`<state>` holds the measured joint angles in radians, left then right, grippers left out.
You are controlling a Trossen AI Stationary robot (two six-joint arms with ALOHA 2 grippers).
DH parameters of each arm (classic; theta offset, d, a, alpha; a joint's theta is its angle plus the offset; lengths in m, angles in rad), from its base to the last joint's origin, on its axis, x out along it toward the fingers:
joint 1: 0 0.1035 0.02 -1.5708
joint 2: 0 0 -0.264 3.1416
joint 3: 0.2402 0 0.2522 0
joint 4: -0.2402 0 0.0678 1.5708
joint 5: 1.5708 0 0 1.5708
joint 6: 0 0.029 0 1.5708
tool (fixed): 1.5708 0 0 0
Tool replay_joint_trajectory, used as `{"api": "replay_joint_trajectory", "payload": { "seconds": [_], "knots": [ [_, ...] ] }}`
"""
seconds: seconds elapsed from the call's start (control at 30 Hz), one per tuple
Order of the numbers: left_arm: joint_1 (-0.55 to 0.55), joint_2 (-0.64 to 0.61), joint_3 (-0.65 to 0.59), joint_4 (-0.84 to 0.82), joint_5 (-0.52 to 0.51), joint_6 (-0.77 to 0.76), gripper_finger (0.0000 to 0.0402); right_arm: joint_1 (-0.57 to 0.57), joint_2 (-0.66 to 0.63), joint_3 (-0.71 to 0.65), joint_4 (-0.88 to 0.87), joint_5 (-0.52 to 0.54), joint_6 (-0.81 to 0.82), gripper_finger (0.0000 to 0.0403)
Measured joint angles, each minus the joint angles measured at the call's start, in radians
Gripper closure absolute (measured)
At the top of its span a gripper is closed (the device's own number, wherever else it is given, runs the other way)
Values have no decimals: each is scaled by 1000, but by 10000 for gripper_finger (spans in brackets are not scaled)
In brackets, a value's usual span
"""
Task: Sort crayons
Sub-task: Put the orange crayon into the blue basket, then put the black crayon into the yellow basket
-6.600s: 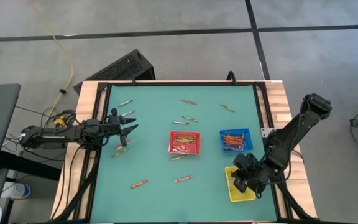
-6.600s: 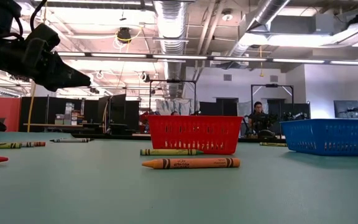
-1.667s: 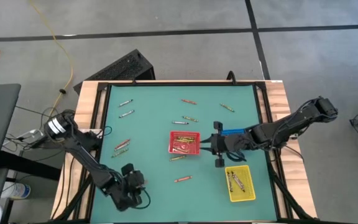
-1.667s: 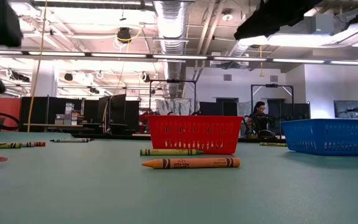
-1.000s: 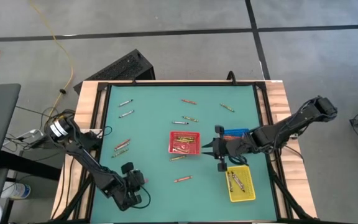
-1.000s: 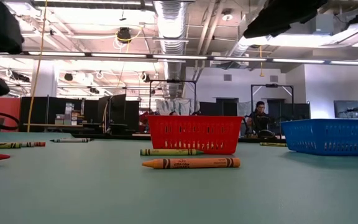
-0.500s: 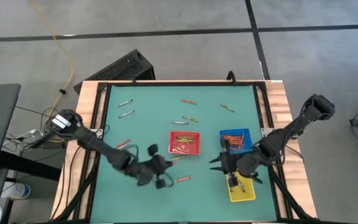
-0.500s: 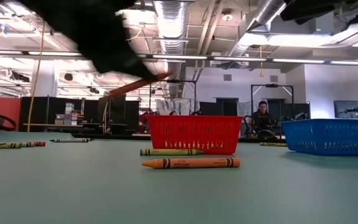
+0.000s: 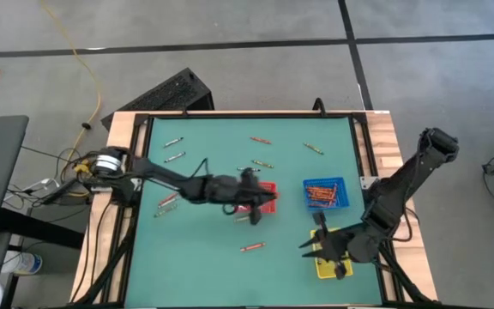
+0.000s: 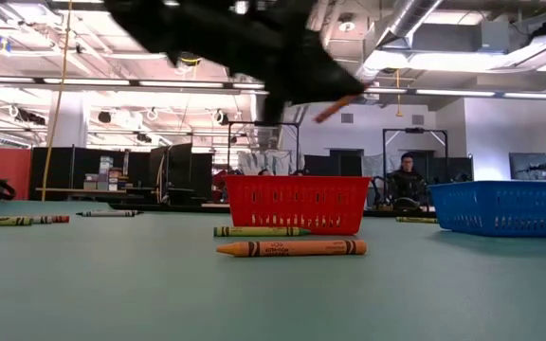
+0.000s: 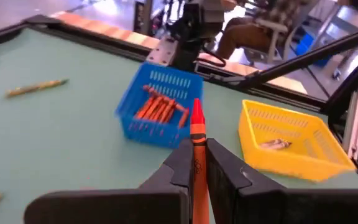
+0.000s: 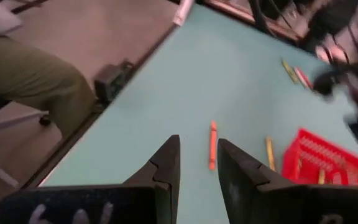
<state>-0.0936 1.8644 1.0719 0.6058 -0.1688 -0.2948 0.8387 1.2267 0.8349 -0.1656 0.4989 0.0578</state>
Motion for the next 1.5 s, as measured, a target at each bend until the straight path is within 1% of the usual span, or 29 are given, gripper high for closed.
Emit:
{"api": "replay_joint_trajectory", "payload": {
  "seconds": [0.03,0.1,0.2,0.37,0.43,0.53,0.6,0.67,0.77,0.83,0.9,1.03,1.13,1.23,1.37,1.5],
  "knots": [
    [11,38,53,-6,17,12,391,11,-3,0,10,0,-10,302],
    [32,108,157,-67,46,35,391,29,-14,0,7,8,-28,302],
    [64,227,329,-151,109,51,391,60,-35,0,-5,48,-18,302],
    [103,433,630,-250,276,51,391,128,-82,0,-100,103,84,302],
    [112,512,749,-287,320,51,391,160,-99,0,-154,143,135,302],
    [121,602,906,-386,349,48,388,204,-119,0,-239,215,214,302],
    [127,638,986,-458,348,56,387,230,-129,0,-301,261,267,302],
    [129,671,1048,-488,344,71,387,250,-137,0,-361,298,316,302],
    [133,677,1072,-501,320,102,387,269,-143,0,-425,329,365,302],
    [132,676,1073,-500,264,127,386,271,-143,0,-449,349,377,302],
    [133,676,1073,-501,234,134,386,274,-143,0,-468,365,380,302],
    [136,674,1073,-518,225,133,386,269,-143,0,-487,392,382,302],
    [137,673,1073,-544,229,132,379,258,-143,0,-520,394,419,302],
    [136,673,1073,-536,234,133,359,240,-143,0,-583,394,487,302],
    [139,655,1073,-547,241,160,322,212,-143,0,-663,394,594,302],
    [158,605,1073,-624,271,171,291,188,-142,0,-689,393,646,302]
  ]
}}
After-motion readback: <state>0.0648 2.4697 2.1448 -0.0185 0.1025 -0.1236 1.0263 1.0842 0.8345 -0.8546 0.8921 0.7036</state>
